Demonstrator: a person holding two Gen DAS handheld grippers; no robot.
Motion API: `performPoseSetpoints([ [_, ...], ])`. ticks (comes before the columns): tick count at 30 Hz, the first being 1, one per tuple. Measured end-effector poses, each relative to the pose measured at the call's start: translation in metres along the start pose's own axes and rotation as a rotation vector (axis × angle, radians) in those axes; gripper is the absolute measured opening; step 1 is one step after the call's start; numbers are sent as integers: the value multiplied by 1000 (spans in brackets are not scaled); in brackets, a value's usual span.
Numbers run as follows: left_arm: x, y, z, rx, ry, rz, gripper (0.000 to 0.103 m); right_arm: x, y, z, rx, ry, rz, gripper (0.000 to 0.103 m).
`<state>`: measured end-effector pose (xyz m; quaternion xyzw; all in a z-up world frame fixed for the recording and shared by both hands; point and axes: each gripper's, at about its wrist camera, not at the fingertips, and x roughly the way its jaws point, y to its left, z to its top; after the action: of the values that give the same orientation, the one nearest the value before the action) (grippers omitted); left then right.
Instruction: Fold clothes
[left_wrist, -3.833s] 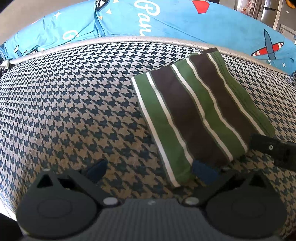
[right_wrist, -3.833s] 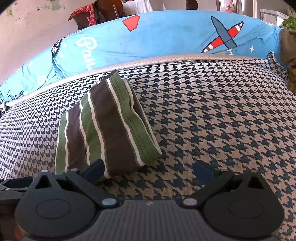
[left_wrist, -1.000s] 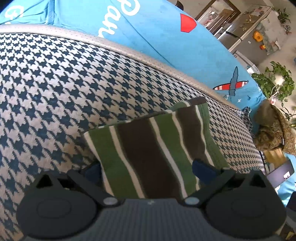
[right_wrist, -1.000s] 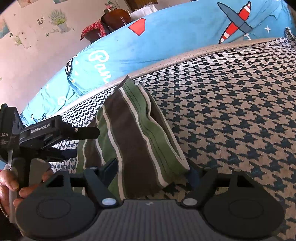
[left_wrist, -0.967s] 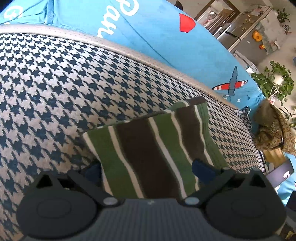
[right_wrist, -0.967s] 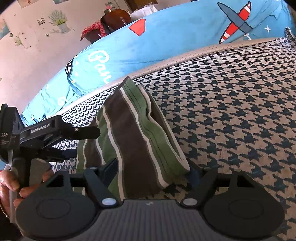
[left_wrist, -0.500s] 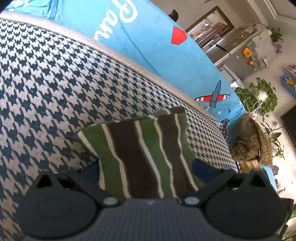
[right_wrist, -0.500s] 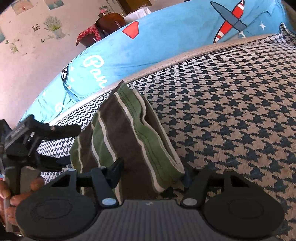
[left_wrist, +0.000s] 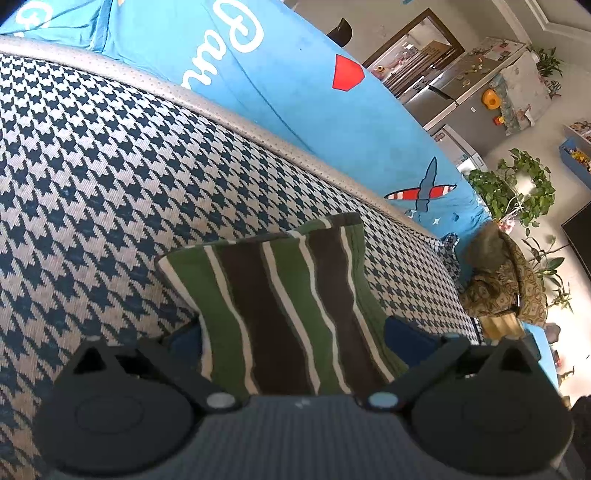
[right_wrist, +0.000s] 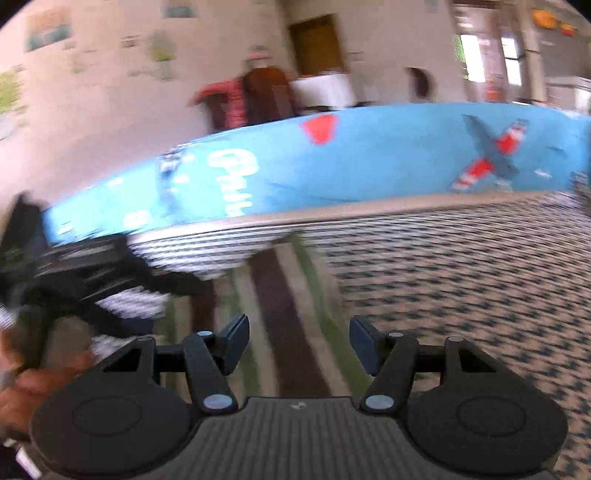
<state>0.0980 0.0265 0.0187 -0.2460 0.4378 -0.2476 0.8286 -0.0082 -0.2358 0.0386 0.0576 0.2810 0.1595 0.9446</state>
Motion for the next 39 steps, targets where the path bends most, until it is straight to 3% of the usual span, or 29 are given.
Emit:
performPoseSetpoints([
  [7,0,-3,0,12,10,9,103,26,38,-14,-77,61,176,58],
  [12,-1,-3,2,27,21,39,103,45,59,-23,-135,89,186,58],
  [19,-1,1,5,26,51,26,103,57,63,-27,-164,104,185,56],
  [30,2,5,6,-11,81,15,103,69,90,-48,-385,107,153,56],
  [33,3,7,6,-21,83,21,103,75,96,-55,-444,102,92,46],
  [35,2,10,6,-34,83,24,103,77,98,-58,-468,95,59,34],
  [37,2,14,6,-47,83,36,103,77,96,-57,-459,87,45,13],
  [39,3,18,5,-63,84,49,103,75,90,-53,-411,84,47,10],
])
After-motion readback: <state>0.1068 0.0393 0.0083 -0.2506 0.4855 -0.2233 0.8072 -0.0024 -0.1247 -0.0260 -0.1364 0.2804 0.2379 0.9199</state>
